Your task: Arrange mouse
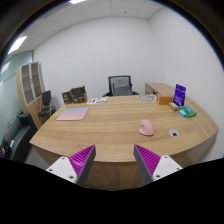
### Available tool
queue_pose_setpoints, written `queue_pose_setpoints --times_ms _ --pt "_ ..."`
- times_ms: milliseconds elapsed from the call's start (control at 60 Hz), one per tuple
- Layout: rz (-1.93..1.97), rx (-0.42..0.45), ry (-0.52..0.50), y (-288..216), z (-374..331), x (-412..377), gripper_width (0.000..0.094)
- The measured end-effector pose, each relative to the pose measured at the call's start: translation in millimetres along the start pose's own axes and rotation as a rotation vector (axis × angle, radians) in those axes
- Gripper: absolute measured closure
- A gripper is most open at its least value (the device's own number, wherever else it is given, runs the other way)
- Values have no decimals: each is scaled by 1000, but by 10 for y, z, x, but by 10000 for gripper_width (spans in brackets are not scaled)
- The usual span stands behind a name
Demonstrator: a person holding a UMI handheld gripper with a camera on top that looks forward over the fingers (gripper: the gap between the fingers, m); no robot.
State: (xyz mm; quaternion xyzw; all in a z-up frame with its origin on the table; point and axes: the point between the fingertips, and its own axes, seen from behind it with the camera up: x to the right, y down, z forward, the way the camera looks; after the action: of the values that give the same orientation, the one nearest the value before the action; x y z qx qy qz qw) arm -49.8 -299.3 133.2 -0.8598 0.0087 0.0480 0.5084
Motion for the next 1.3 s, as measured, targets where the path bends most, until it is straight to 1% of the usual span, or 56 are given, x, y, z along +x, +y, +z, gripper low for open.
queue_pose_setpoints --times_ms 100,250,383,467,567,700,850,1050,1200,1300 --pt "33 -16 67 29 62 227 144" --pt "32 3 122 -27 340 636 142" --pt "30 8 130 -107 787 963 145" --pt "-7 -7 146 -115 1134 1202 145" --pt "-27 -14 117 -126 1542 1343 147" --pt "-12 -58 83 -115 2038 1570 154" --pt "6 -79 68 -196 2416 1813 143" --pt "12 -110 40 -183 2712 1891 143" --pt "23 -100 25 -220 2762 1884 147" --pt "12 -123 23 -161 2805 1876 188"
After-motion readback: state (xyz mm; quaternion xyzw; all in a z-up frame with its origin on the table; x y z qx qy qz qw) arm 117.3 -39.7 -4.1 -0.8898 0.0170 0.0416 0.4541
